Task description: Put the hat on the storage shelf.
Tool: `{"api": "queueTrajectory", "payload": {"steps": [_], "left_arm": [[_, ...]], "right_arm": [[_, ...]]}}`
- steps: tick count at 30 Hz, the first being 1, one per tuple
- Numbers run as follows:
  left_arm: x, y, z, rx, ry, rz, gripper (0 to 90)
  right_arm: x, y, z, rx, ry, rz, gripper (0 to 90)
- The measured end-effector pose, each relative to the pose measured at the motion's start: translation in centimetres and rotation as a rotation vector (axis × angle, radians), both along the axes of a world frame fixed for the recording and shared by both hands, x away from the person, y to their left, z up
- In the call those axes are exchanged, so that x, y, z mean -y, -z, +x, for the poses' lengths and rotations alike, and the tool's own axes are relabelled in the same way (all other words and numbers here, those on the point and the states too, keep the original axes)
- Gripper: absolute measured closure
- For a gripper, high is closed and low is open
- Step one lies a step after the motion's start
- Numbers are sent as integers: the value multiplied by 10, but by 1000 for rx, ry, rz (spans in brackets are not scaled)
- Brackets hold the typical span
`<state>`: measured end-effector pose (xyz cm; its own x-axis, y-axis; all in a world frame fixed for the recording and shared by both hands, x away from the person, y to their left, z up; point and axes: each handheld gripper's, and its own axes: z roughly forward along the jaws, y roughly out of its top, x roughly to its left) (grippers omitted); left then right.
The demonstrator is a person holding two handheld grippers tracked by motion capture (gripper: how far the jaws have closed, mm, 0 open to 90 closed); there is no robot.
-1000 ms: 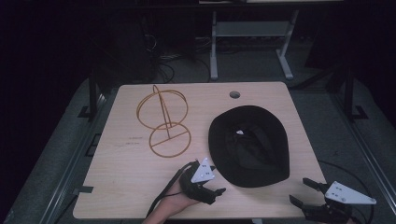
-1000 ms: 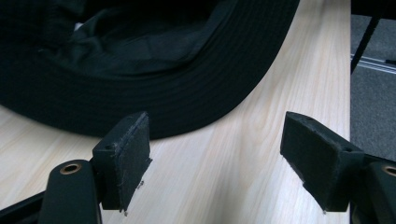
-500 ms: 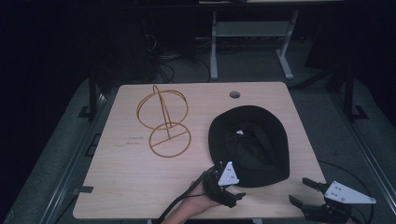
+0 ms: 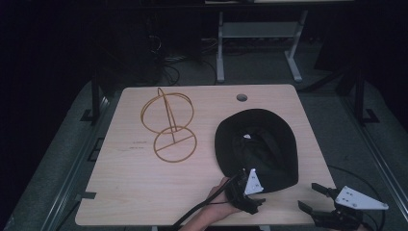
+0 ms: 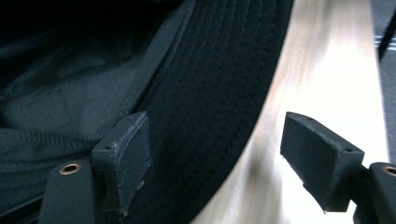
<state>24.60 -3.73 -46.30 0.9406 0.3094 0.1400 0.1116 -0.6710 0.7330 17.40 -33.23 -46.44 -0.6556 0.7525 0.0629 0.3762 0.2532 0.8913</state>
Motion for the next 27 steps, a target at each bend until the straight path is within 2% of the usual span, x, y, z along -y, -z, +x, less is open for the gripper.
{"api": "queueTrajectory", "payload": {"steps": [3,4,5,6,10,12,15,20,21,23,27], "left_arm": [[7,3,0,26,-3,47,261],[8,3,0,42,-5,52,290],[10,4,-1,75,-7,56,313],[9,3,0,84,-9,52,394],[7,2,1,84,2,44,495],[6,-1,-1,108,15,38,550],[0,-7,-1,119,23,4,649],[-7,-15,0,131,20,-14,783],[-12,-19,1,143,19,-28,806],[-18,-24,3,133,16,-44,845],[-29,-36,5,105,9,-89,855]], "right_arm": [[0,0,0,2,0,2,188],[0,0,0,1,-1,2,188],[0,0,0,1,-2,1,190],[-1,0,1,0,-4,0,190],[-1,0,1,1,-6,-2,191],[-2,0,2,0,-11,1,190],[-4,-1,2,-2,-19,-10,190],[-7,0,5,-3,-28,-12,189],[-8,-1,5,-4,-28,-9,189],[-10,-2,8,5,-30,-10,189],[-17,-2,13,13,-33,-29,185]]}}
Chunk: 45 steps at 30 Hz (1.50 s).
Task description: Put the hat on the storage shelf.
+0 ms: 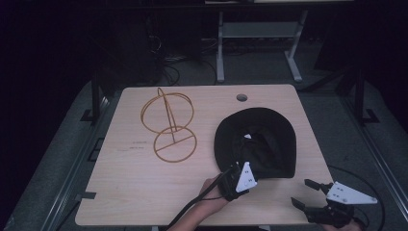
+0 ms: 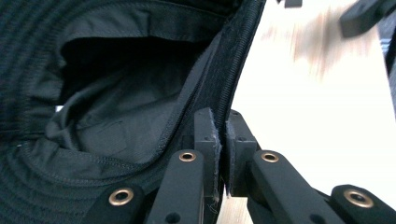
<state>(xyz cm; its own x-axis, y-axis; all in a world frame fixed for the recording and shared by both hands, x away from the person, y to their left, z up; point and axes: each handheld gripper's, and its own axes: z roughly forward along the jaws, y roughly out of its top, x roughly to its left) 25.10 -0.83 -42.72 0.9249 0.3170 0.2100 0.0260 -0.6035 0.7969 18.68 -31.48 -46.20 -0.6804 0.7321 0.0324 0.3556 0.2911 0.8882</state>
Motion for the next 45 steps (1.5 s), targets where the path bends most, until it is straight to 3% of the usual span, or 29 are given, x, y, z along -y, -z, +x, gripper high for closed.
{"api": "queueTrajectory", "payload": {"steps": [8,17,25,28,32,34,35,37,38,39,45], "left_arm": [[-19,-17,2,-42,-4,-74,856],[-30,-27,3,-68,1,-109,856],[-36,-36,3,-79,19,-138,857],[-36,-38,2,-79,26,-149,857],[-34,-40,1,-76,35,-155,857],[-34,-41,1,-77,37,-159,857],[-34,-41,1,-77,37,-159,857],[-35,-41,1,-77,38,-158,857],[-35,-41,1,-76,37,-157,857],[-35,-41,1,-74,37,-156,857],[-38,-42,0,-72,33,-156,857]], "right_arm": [[-16,-4,13,34,-5,-18,188],[-28,-6,30,57,-10,-26,192],[-33,-15,44,122,-24,-20,204],[-35,-13,51,103,-40,-19,218],[-42,-9,56,110,-62,-51,330],[-43,-8,57,111,-49,-46,421],[-43,-8,57,111,-49,-46,421],[-41,-7,59,102,-47,-34,586],[-41,-7,59,102,-47,-34,586],[-41,-7,60,102,-48,-33,653],[-45,-10,58,127,-58,-29,861]]}}
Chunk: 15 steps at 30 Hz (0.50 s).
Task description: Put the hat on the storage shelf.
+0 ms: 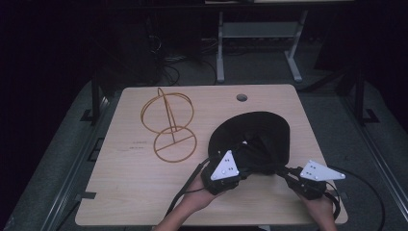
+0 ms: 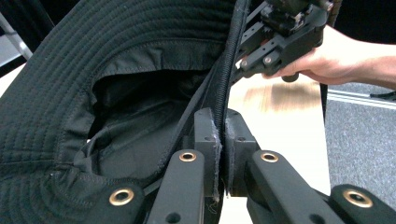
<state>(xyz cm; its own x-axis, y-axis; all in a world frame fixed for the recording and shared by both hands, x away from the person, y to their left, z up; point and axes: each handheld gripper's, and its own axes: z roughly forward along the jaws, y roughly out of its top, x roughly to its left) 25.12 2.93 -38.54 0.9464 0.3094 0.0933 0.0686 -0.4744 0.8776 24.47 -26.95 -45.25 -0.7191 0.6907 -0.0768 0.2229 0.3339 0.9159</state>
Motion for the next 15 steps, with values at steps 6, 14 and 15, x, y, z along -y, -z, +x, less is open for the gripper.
{"api": "queueTrajectory", "payload": {"steps": [6,14,15], "left_arm": [[-5,-2,0,4,-8,4,857],[-13,-4,4,-38,-1,23,811],[-14,-4,4,-41,0,26,804]], "right_arm": [[-3,-4,-2,3,-14,9,878],[-6,-7,-4,0,-28,1,880],[-7,-8,-5,2,-28,1,880]]}}
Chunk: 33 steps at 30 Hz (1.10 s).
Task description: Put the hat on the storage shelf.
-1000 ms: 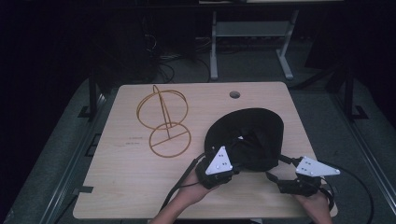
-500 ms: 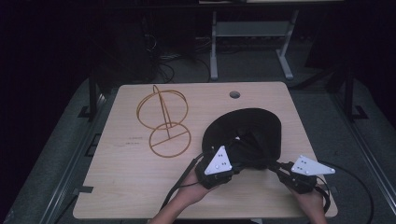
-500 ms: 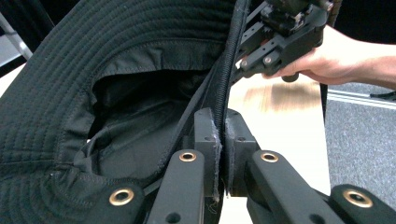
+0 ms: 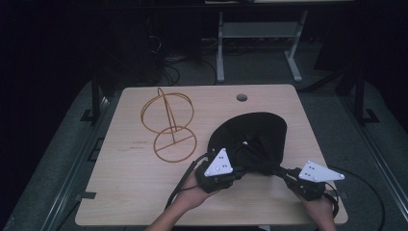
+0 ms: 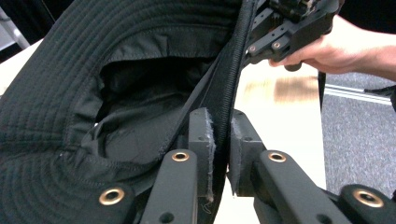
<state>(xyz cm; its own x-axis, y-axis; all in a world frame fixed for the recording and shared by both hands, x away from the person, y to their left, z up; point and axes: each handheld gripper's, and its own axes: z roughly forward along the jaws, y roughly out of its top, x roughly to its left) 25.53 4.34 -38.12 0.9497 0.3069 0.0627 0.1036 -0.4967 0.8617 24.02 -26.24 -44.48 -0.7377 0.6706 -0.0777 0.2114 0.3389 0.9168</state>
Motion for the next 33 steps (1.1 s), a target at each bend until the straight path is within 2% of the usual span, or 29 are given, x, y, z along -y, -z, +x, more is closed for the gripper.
{"api": "queueTrajectory", "payload": {"steps": [5,12,18,23,33], "left_arm": [[-3,-1,-2,14,-6,21,742],[-11,-3,-1,12,-20,34,660],[-18,-4,-4,26,-34,52,627],[-25,-3,-6,30,-43,65,619],[-43,-6,-7,37,-74,52,595]], "right_arm": [[0,-3,-1,8,-1,-3,881],[3,-7,-1,20,2,11,881],[7,-14,-2,26,14,34,881],[16,-24,-2,44,24,78,882],[19,-45,-1,72,31,49,882]]}}
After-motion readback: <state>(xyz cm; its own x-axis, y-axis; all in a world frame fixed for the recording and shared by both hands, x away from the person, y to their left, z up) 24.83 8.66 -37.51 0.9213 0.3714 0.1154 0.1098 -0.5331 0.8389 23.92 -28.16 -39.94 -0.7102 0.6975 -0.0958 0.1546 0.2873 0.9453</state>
